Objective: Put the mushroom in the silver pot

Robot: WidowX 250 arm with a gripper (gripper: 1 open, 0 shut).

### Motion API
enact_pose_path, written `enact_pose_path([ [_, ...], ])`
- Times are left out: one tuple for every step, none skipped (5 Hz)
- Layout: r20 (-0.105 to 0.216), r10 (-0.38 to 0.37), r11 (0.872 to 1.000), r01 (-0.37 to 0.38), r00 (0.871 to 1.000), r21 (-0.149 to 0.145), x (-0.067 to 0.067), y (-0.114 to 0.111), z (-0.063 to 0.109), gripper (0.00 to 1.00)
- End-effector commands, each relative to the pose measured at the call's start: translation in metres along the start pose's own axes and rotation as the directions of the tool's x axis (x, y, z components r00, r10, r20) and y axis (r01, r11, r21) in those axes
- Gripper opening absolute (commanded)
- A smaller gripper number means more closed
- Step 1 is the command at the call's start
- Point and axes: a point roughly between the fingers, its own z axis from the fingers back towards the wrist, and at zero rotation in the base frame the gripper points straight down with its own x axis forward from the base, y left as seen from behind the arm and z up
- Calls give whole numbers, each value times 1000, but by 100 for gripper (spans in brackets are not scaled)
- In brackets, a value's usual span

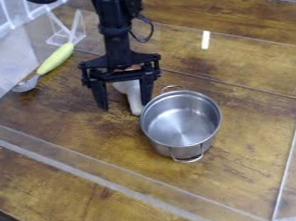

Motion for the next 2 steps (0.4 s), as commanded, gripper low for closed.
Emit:
enact_pose_path([
  [51, 39, 999, -37, 998, -24, 16, 4, 14, 100],
  [47, 48, 999, -47, 998, -22, 20, 4, 10, 0],
])
